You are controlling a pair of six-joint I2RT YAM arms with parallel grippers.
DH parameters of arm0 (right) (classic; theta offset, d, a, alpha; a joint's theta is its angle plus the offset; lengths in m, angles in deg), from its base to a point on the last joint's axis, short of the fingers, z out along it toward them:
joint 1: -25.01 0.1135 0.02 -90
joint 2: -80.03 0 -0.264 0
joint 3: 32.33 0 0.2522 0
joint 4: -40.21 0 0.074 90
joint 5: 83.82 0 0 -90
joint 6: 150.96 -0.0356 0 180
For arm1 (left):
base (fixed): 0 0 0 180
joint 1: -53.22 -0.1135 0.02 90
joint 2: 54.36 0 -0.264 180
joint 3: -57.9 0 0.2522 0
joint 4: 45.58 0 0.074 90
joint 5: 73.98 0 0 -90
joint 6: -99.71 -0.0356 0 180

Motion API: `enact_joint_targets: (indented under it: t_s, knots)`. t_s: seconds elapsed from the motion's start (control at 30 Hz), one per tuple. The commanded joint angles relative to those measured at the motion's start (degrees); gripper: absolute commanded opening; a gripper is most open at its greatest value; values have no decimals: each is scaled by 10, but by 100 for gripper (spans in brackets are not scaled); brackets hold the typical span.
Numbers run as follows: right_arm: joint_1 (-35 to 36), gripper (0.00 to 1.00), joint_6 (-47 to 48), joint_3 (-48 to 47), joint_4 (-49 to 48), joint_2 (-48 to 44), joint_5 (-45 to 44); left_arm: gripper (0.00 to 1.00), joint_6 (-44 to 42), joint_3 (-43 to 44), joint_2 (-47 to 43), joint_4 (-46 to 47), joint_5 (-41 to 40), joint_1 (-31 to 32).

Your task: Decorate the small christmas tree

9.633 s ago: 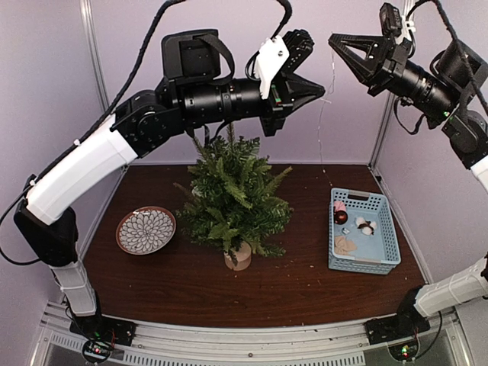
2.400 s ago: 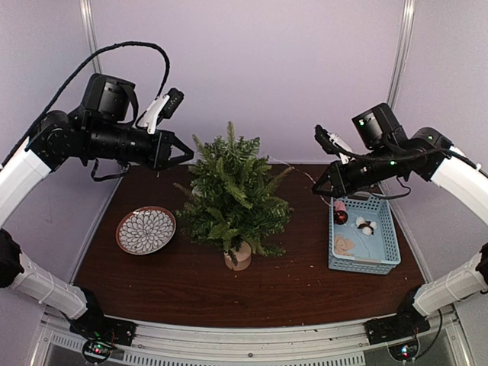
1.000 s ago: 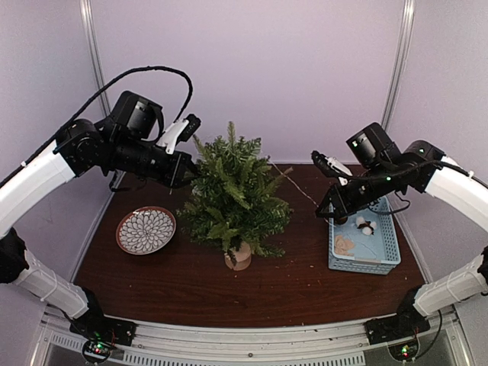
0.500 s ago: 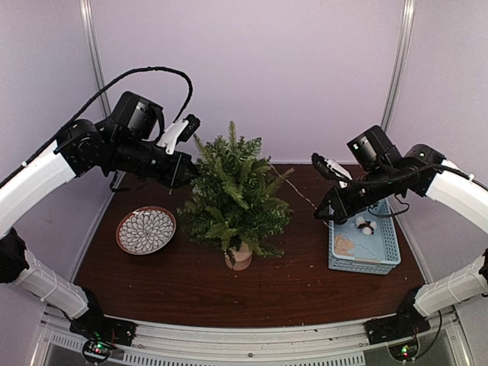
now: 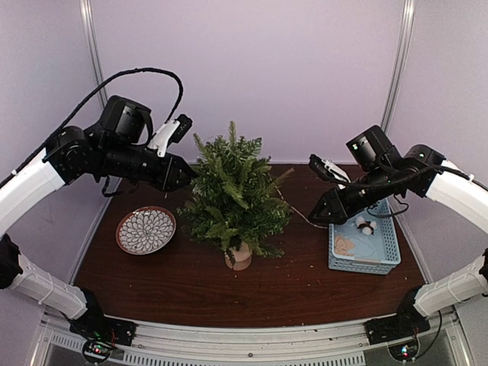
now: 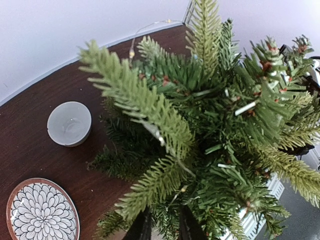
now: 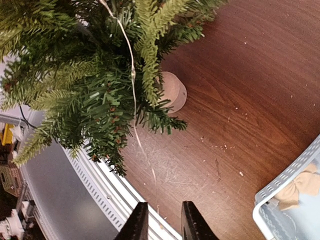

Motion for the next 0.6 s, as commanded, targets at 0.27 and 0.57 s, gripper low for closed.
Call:
enact_joint_targets:
  t_s: [0.27,0.57]
  knots:
    - [3,77,1,-9,7,-44,-41,46,-4,-21,-40,32,-12,-2]
    - [-19,99,-5,14,48,-132,-70,80,-9,-29,-62,32,-31,-2]
